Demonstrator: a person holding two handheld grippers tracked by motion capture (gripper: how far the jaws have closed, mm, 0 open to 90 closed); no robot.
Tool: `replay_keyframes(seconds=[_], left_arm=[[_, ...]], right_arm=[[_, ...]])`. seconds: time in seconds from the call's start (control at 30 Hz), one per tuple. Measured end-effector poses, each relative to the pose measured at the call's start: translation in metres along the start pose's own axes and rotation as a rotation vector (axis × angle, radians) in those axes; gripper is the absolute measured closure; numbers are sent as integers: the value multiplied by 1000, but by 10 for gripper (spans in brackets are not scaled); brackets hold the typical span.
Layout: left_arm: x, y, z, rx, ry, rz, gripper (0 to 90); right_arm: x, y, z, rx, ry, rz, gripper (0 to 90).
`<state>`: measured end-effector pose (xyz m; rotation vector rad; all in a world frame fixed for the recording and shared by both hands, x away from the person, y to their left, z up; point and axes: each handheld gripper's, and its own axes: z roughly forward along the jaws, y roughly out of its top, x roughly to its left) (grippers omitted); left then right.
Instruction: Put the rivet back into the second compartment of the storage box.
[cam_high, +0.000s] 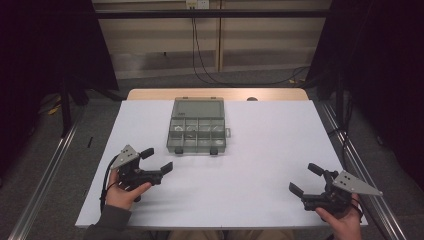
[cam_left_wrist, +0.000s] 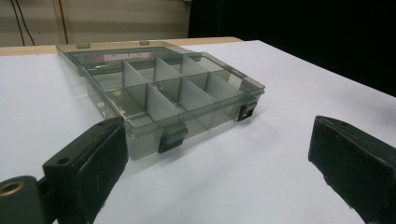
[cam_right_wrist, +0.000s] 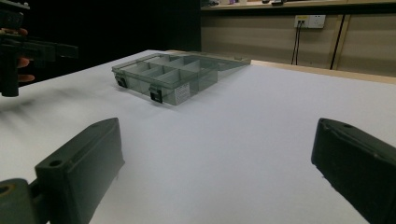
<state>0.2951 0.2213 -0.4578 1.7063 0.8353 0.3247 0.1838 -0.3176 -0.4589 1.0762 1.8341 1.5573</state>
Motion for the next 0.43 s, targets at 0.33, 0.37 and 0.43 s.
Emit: replay_keyframes(seconds=[0.33,0.37,0.43], left_arm=[[-1,-6,-14,-28,-5,6,46],[-2,-6,-14,-31,-8,7,45],[-2,-6,-14,-33,-14,8,45]], right_arm=[[0,0,-1,1,-3,-5,18],[0,0,-1,1,-3,-5,18],[0,0,-1,0,-3,-4,18]])
